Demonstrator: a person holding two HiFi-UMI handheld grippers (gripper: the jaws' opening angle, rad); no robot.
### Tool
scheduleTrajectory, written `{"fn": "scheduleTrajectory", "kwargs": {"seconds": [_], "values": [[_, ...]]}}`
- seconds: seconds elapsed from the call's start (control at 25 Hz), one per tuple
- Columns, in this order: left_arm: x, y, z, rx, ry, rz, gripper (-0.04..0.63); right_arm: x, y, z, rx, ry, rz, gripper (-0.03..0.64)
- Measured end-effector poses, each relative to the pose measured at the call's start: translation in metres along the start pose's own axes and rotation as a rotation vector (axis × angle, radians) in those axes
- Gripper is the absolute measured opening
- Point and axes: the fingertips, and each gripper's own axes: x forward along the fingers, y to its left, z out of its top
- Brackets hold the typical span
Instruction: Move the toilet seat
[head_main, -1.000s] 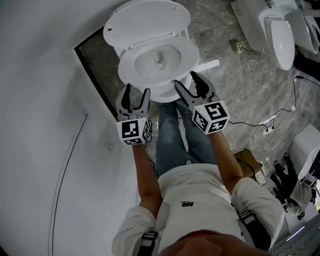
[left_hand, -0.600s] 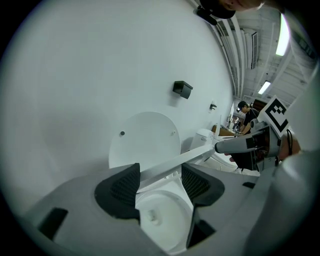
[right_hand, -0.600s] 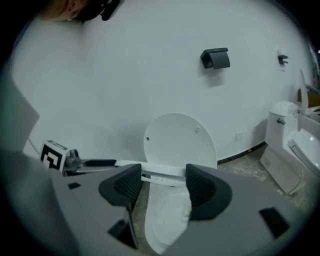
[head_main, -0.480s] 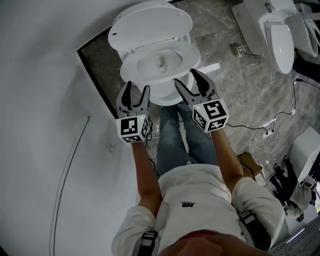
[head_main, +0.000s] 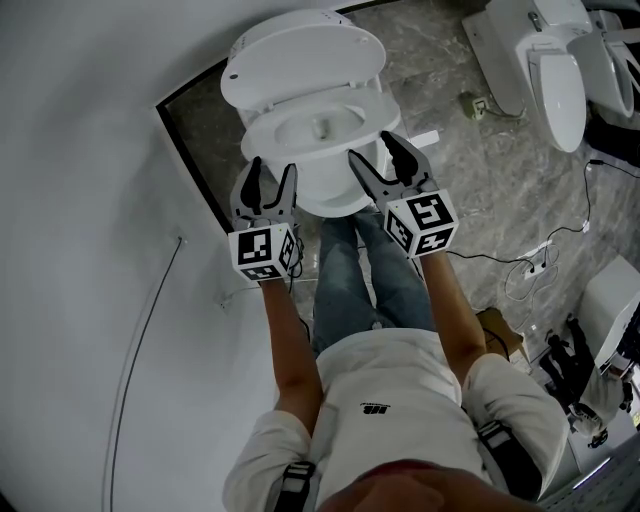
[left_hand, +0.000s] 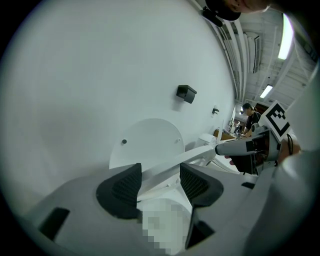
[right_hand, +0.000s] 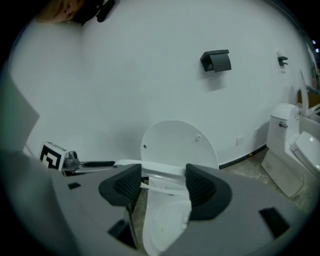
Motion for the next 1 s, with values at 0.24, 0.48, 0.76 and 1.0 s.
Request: {"fn": "scheduleTrajectory", "kwargs": {"seconds": [0.24, 0.48, 0.76, 1.0], "values": [[0.008, 0.006, 0.010, -0.010, -0.016, 0.005, 0.259, 0.008, -0.004, 0.011, 0.000, -0.014, 0.002, 0.296], [0.016, 0.011, 0.019, -0.020, -0.026, 0.011, 0.255, 0.016, -0.009, 0.021, 0.008, -0.025, 0.003, 0.296], [0.025, 0.017, 0.029, -0.030, -0.041, 0.016, 0.250, 0.024, -0.012, 0.032, 0.005, -0.037, 0.004, 0.295], [0.031, 0.022, 0.038, -0.035, -0.052, 0.020, 0.244, 0.031, -0.015, 0.042, -0.002, -0.046, 0.001, 0.293]]}}
